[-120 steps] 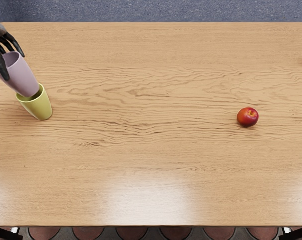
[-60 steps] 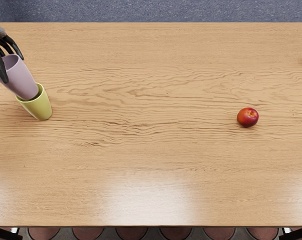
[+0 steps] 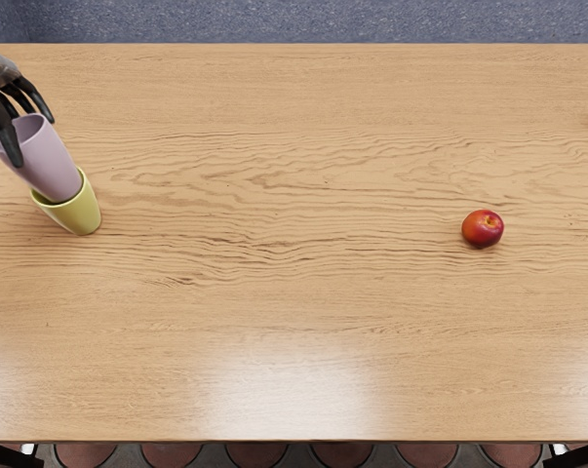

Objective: Pick up cup and place in cup with left hand

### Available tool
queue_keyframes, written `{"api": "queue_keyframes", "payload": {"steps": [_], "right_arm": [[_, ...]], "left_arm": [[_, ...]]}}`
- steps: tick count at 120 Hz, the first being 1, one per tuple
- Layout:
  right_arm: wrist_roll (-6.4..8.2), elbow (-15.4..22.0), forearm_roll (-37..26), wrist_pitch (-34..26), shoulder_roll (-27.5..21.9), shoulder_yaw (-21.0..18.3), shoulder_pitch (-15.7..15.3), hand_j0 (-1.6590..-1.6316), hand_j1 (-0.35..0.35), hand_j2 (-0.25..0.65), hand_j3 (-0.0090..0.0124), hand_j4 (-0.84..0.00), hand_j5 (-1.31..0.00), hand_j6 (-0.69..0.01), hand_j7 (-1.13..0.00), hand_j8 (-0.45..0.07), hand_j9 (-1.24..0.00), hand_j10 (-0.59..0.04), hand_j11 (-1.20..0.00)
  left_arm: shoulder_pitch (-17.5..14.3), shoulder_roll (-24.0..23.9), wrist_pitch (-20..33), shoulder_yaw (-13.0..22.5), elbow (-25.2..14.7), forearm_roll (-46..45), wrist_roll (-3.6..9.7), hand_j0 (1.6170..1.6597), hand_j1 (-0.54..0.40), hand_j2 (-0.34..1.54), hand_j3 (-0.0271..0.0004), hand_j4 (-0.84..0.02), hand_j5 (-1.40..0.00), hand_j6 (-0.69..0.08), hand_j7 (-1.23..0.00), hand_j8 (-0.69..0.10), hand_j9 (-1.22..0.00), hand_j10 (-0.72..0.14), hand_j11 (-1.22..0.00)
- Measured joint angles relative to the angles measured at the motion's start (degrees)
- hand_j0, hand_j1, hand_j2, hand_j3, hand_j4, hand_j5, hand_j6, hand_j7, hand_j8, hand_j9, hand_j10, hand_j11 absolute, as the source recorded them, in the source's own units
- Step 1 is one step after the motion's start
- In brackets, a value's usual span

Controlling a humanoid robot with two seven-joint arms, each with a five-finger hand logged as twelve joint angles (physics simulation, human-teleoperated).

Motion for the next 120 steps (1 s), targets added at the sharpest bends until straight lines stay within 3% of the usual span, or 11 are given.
{"api": "queue_keyframes", "payload": {"steps": [17,39,69,120], "right_arm": [[0.00,0.0,0.0,0.0,0.0,0.0,0.0,-1.6581,-0.312,-0.006,0.0000,-0.031,-0.04,-0.031,-0.04,-0.031,-0.04,-0.031,-0.04],[0.00,0.0,0.0,-0.1,0.0,0.0,0.0,-1.6581,-0.312,-0.006,0.0000,-0.031,-0.04,-0.031,-0.04,-0.031,-0.04,-0.031,-0.04],[0.00,0.1,0.0,-0.1,0.0,0.0,0.0,-1.6581,-0.312,-0.006,0.0000,-0.031,-0.04,-0.031,-0.04,-0.031,-0.04,-0.031,-0.04],[0.00,0.1,0.0,-0.1,0.0,0.0,0.1,-1.6581,-0.312,-0.006,0.0000,-0.031,-0.04,-0.031,-0.04,-0.031,-0.04,-0.031,-0.04]], "left_arm": [[-0.3,-0.2,0.2,-0.1,-0.2,-0.1,0.01,1.6573,0.106,0.29,0.0000,-0.255,-0.37,-0.155,-0.37,-0.155,-0.36,-0.234,-0.36],[-1.0,-0.3,0.2,-0.1,-0.4,-0.2,0.01,1.6578,0.250,0.12,0.0000,-0.106,-0.15,-0.066,-0.15,-0.065,-0.15,-0.097,-0.15],[-1.8,-2.5,0.3,-0.3,-1.3,-1.8,0.01,1.6580,0.320,0.03,0.0000,-0.034,-0.04,-0.023,-0.04,-0.022,-0.04,-0.031,-0.04],[-4.6,-4.1,0.3,-0.3,-5.5,-9.9,0.01,1.6580,0.346,0.00,0.0000,-0.007,-0.01,-0.006,-0.01,-0.006,-0.01,-0.006,-0.01]]}}
